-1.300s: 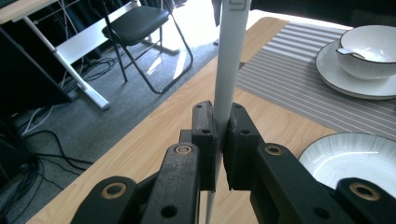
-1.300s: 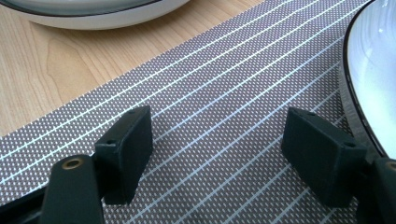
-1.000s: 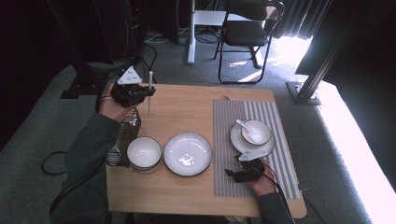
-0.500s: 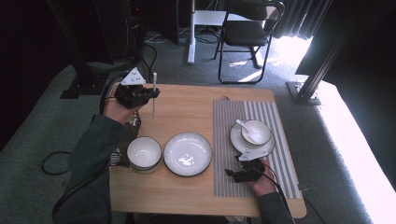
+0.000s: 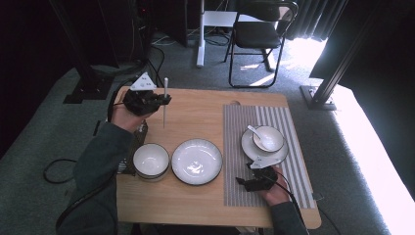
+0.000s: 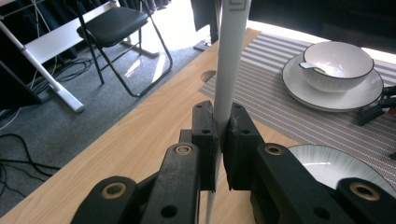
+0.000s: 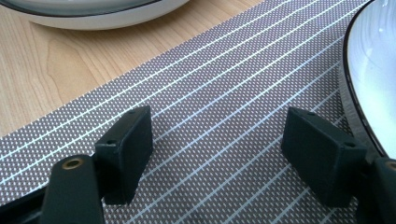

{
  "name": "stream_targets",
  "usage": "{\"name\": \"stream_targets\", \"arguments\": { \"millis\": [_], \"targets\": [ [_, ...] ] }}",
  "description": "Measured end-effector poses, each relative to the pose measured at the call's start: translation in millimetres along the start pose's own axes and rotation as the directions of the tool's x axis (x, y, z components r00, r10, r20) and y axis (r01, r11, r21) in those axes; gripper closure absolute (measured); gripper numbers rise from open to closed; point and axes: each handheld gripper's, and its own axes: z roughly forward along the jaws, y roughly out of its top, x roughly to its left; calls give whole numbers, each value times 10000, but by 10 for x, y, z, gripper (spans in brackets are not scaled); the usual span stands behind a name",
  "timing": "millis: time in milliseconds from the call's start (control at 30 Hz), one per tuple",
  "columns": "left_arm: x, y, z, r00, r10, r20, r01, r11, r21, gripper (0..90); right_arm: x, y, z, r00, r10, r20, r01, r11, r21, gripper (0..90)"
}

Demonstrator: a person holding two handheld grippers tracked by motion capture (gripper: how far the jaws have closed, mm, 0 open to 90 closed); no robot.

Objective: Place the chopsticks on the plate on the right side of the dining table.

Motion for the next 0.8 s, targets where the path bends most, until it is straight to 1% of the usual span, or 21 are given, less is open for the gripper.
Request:
{"name": "stream_targets", "arguments": {
  "millis": [200,233,400,600,800],
  "targets": [
    [-35,2,1,9999,-91,47,91,9999,102,848,0,0,0,10000,0,1,0,10000,-1,243],
    [-48,9,-4,9999,-158,64,157,9998,88,848,0,0,0,10000,0,0,0,10000,-1,243],
    [-85,32,-22,9997,-213,76,213,9998,56,848,1,0,0,10000,2,1,-2,10000,-5,243],
    [-156,69,-38,9999,-107,106,106,9999,105,848,1,0,0,10000,7,1,-7,10000,-1,243],
    [-210,80,-30,9999,-119,108,118,9999,70,847,1,0,0,10000,-2,3,2,10000,-8,243]
  ]
}}
